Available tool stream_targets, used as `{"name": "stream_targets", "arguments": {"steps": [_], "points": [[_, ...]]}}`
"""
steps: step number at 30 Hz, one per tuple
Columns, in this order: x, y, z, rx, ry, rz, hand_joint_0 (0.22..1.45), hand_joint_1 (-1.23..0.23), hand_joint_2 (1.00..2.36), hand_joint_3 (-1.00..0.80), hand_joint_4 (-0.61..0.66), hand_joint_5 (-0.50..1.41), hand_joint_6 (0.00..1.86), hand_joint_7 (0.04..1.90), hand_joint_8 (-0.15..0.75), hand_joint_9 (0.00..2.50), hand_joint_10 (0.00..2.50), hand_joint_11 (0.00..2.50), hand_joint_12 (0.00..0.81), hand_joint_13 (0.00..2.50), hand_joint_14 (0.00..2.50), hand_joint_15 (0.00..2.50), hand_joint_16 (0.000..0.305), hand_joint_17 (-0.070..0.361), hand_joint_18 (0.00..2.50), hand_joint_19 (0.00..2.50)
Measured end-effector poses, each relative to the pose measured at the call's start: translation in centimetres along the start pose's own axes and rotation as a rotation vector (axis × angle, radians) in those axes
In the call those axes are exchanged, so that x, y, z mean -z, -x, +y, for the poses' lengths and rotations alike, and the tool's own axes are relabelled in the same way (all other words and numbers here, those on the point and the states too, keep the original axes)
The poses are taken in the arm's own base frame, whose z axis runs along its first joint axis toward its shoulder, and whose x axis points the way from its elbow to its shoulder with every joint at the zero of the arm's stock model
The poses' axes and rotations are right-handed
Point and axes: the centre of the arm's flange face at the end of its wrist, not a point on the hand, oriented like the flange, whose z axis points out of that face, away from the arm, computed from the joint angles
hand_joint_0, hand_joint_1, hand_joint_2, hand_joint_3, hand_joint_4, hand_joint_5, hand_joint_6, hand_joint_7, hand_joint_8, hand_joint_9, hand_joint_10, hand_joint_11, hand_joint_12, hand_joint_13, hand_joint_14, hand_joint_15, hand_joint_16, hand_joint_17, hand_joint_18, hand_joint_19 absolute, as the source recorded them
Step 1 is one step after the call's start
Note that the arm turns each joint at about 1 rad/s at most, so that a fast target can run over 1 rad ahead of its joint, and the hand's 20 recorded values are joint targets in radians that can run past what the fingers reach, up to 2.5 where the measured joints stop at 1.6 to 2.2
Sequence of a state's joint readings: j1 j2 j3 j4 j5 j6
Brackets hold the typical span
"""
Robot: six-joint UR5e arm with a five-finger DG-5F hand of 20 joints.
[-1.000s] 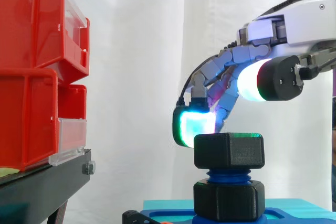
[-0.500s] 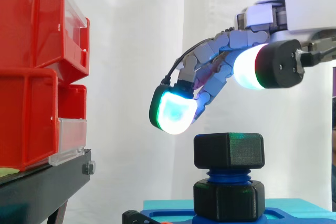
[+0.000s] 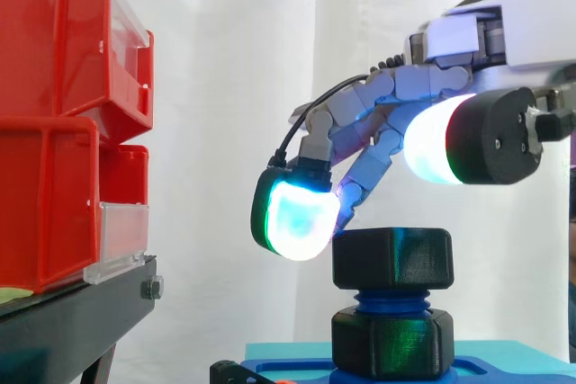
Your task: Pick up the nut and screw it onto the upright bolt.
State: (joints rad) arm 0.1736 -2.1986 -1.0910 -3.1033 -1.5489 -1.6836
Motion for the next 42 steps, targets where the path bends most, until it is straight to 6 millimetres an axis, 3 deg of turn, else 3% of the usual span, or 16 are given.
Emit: {"name": "stream_targets", "arguments": {"steps": [13,23,30,37,42], "points": [[-0.1,-0.1,0.9,-0.004,-0.003,0.007,0.52,-0.13,1.0,-0.5,0.15,0.0,0.51,1.52,0.248,0.78,0.0,0.0,0.283,0.54,0.0,0.0,0.032,0.071,0.21,0.01],[0.0,-0.3,0.3,-0.003,-0.007,0.015,0.54,-0.15,1.0,-0.5,0.13,0.02,0.58,1.43,0.262,0.98,0.0,0.0,0.24,0.72,0.0,0.0,0.026,0.057,0.43,0.08],[0.6,-0.7,-1.0,-0.003,-0.018,0.046,0.55,-0.19,1.0,-0.5,0.08,0.04,0.63,1.3,0.263,1.33,0.0,0.0,0.187,0.95,0.0,0.03,0.02,0.045,0.67,0.19],[1.1,-1.1,-2.4,0.002,-0.02,0.066,0.55,-0.22,1.0,-0.5,0.04,0.05,0.68,1.21,0.235,1.74,0.01,0.21,0.152,1.15,0.0,0.06,0.015,0.034,0.87,0.29],[1.5,-1.2,-3.3,0.01,-0.017,0.08,0.54,-0.21,1.0,-0.5,0.04,0.05,0.68,1.21,0.235,1.85,0.01,0.3,0.143,1.19,0.0,0.06,0.014,0.031,0.91,0.3]]}}
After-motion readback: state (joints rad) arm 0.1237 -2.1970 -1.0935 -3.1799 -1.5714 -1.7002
